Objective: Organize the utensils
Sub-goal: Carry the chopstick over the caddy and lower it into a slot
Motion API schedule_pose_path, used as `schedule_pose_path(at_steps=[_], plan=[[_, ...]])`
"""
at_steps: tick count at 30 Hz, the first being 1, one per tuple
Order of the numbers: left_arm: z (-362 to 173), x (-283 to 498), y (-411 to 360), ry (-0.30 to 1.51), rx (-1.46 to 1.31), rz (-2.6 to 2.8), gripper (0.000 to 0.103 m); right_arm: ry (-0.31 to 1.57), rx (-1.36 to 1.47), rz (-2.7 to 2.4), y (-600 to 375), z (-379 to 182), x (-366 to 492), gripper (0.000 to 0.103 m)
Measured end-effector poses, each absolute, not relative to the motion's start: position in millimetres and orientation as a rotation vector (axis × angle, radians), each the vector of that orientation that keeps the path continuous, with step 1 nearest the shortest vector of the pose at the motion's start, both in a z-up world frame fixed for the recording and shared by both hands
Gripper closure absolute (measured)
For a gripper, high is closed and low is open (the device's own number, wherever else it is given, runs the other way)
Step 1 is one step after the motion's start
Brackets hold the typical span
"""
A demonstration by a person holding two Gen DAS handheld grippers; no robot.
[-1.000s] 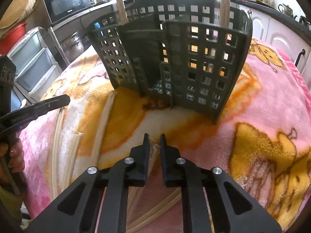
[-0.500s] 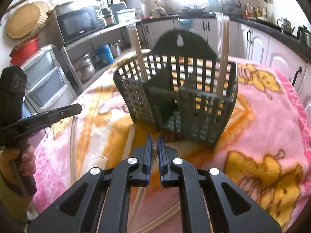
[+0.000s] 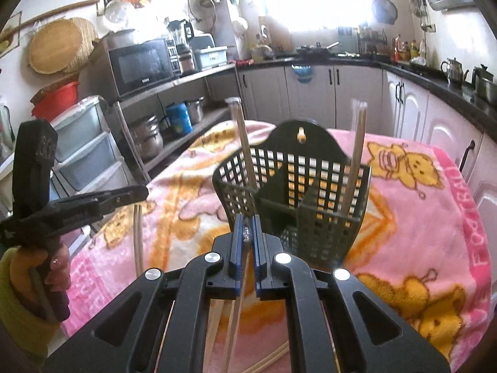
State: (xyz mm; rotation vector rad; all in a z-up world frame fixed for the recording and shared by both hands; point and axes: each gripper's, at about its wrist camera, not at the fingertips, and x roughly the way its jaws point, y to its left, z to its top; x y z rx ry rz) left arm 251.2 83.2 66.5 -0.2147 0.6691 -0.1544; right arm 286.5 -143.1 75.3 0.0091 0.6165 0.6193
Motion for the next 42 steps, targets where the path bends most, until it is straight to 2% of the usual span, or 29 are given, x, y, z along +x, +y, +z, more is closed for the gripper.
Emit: schedule_pose_path(at_steps=[42], plan=[[147, 274, 64, 0.536, -0.140, -0.221, 0.103, 0.428, -0.003, 0.622, -138, 156, 288, 0.097]])
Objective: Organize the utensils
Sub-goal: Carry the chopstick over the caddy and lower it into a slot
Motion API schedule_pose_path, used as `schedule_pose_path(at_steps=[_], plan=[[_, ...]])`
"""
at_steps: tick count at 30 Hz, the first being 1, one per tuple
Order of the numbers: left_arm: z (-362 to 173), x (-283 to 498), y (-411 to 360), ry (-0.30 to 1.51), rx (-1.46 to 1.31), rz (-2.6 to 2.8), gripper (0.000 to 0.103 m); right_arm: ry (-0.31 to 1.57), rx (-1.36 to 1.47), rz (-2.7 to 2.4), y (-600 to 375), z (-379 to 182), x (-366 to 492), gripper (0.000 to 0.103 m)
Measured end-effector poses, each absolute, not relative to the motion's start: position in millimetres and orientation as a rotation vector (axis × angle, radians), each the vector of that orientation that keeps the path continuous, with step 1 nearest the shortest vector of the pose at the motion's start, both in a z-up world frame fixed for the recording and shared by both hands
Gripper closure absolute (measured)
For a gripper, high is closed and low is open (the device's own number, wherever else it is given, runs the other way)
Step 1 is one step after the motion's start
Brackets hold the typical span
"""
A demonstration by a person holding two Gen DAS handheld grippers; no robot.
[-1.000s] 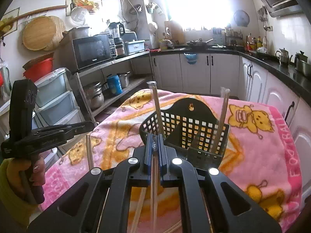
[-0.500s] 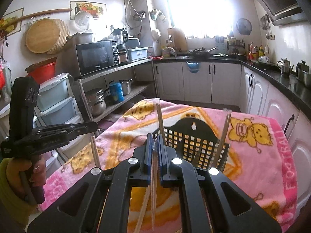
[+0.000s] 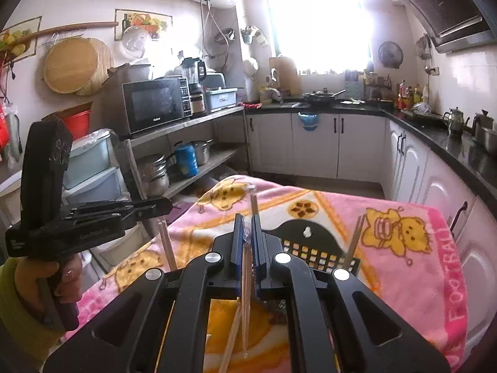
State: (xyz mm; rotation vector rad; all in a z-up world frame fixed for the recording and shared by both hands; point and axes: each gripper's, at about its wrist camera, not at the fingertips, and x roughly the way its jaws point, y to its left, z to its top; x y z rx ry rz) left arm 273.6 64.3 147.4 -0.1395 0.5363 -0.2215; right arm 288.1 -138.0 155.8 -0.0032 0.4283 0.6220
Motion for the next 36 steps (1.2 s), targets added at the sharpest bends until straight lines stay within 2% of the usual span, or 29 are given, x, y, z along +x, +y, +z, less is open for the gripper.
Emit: schedule_pose_path(at_steps=[23, 36], plan=[[231, 321, 1, 0.379, -0.070, -0.355, 0.103, 0.283, 0.031, 0.502, -183, 224, 321, 0.097], [218, 352, -25, 0.390, -0.086, -0.411, 0.103, 0.279, 0.023, 0.438, -197, 221, 352, 0.097]])
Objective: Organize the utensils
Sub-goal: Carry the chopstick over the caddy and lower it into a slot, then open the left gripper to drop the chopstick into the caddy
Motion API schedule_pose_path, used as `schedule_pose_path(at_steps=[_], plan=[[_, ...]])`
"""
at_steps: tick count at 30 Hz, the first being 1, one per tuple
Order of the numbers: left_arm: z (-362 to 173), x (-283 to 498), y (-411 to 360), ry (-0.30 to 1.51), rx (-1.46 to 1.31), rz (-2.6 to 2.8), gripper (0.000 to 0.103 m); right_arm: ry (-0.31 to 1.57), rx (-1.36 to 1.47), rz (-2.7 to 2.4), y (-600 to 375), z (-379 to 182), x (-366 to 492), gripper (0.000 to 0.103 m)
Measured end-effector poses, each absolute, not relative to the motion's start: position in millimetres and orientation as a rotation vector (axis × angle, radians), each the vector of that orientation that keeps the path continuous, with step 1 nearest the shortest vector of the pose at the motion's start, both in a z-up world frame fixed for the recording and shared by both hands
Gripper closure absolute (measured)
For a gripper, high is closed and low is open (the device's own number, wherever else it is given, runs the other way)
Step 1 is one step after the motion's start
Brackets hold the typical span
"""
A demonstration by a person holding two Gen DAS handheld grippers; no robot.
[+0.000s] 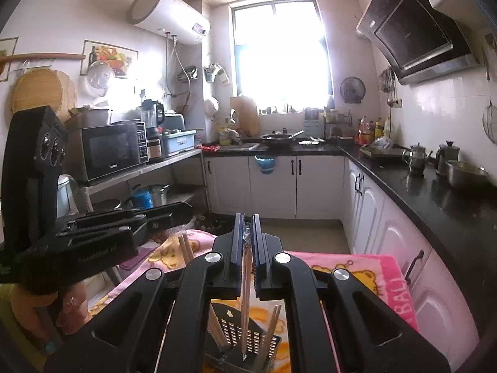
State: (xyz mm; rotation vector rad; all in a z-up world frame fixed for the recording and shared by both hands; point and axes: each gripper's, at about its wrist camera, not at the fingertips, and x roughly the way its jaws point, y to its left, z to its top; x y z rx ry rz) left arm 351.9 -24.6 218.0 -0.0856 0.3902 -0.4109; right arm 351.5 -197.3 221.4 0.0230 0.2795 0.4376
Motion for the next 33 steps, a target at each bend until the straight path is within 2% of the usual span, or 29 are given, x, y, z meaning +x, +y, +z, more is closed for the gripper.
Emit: schedule_pose_path(at_steps=[17, 33], plan=[[159, 374, -16, 0.487, -0.144, -0.371, 0.103, 0.369, 0.067, 0.431, -194, 170, 382, 0.097], [125, 376, -3, 0.537, -0.197, -0.367, 0.103, 0.416, 0.095, 0.452, -184, 137, 392, 0.097]])
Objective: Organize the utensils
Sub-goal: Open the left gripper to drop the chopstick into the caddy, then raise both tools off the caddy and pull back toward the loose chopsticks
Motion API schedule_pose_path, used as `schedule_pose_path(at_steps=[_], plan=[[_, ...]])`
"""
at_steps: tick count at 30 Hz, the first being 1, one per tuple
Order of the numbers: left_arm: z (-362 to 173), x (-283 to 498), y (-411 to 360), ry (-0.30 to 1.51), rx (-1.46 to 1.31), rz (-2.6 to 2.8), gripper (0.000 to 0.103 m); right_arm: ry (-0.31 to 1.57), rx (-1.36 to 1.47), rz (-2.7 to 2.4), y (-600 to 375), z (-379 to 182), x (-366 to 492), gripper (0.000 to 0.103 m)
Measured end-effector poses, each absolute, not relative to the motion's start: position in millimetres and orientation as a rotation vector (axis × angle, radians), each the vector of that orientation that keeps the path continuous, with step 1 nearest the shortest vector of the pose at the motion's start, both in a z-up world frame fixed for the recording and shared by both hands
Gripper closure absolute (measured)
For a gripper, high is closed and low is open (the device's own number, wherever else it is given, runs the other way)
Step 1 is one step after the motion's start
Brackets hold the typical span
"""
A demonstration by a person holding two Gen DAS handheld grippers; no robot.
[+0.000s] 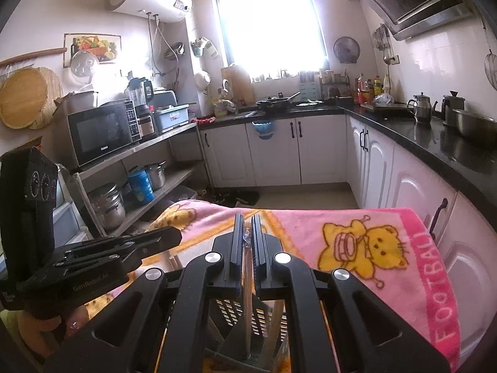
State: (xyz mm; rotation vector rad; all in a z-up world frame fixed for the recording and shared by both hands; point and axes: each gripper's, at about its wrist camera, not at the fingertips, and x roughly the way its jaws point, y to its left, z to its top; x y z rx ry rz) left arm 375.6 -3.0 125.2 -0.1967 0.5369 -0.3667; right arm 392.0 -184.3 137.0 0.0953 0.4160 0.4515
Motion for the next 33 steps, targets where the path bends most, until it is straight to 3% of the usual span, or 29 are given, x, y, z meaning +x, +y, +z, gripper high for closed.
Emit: schedule_pose_path(at_steps=[24, 33], plan=[[114, 367, 24, 0.572, -0.211, -0.300, 0.103, 0.492, 0.128, 0.392, -210, 111, 397, 0.097], [114, 358, 25, 0.581, -0.191, -0.298, 0.088, 0.517, 0.138, 0.383, -219, 107, 394, 0.096]])
